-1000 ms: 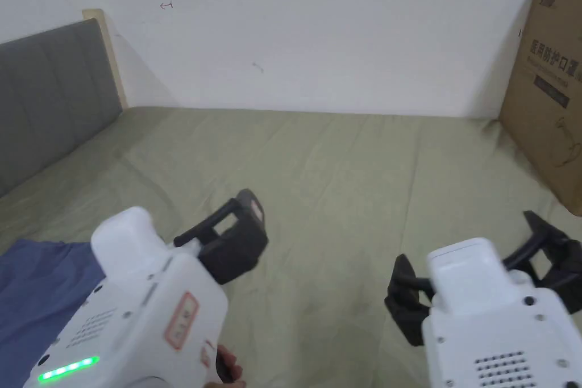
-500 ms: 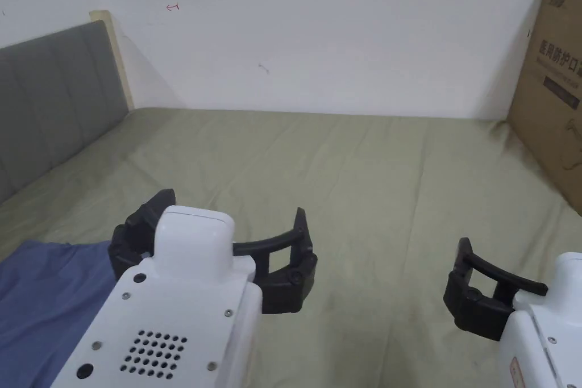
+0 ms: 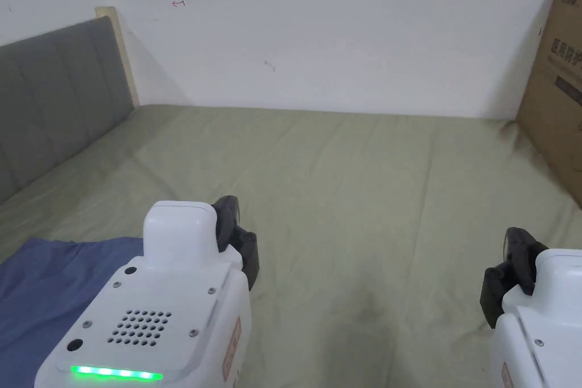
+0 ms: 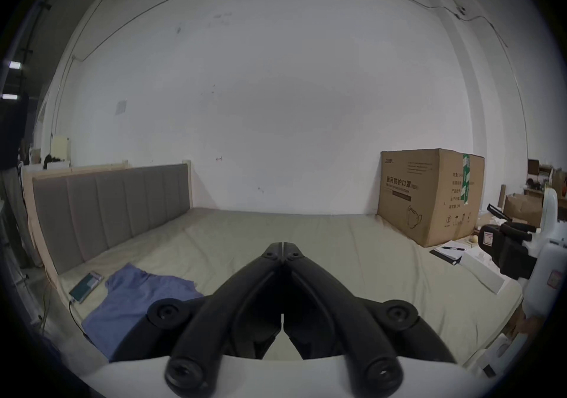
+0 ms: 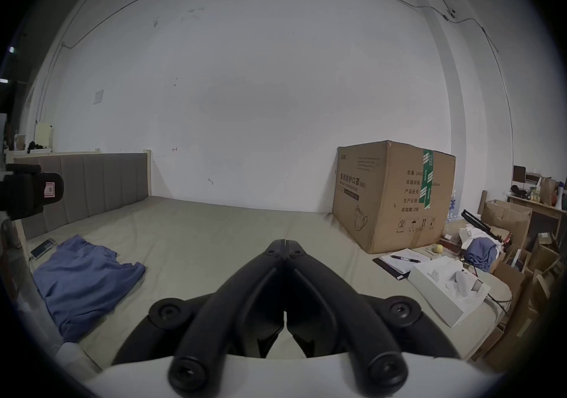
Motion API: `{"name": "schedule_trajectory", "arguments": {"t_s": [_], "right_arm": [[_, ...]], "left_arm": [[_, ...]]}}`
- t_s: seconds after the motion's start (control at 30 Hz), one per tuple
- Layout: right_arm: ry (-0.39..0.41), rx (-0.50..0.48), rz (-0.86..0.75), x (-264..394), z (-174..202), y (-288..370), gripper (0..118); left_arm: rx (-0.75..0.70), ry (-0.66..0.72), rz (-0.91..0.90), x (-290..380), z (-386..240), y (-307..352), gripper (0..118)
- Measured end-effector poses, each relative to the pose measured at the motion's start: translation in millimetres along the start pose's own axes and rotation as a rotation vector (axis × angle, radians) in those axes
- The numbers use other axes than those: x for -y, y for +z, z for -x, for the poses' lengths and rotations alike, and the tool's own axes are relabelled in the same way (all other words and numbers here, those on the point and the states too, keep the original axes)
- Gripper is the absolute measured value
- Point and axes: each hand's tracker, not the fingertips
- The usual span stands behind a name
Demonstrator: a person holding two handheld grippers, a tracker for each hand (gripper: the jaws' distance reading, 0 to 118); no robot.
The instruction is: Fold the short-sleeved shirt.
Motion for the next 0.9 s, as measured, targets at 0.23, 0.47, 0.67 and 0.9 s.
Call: {"name": "schedule_trajectory", "arguments": {"t_s": [0.23, 0.47, 0.67, 0.9], "right_arm": [[0.018, -0.059, -0.002, -13, 9, -9, 0], [0.024, -0.347, -0.01, -31, 78, -22, 0], [0.0, -0.597, 0.005, -37, 153, -22, 0], [0.029, -0.68, 0.052, -29, 192, -20, 0]], "left_arm": [[-0.068, 0.025, 0.01, -11, 26, 2, 0], [-0.353, -0.008, -0.019, -32, 91, 42, 0], [-0.536, -0.021, 0.012, -34, 137, 83, 0], [-0.574, -0.026, 0.059, -24, 158, 87, 0]]}}
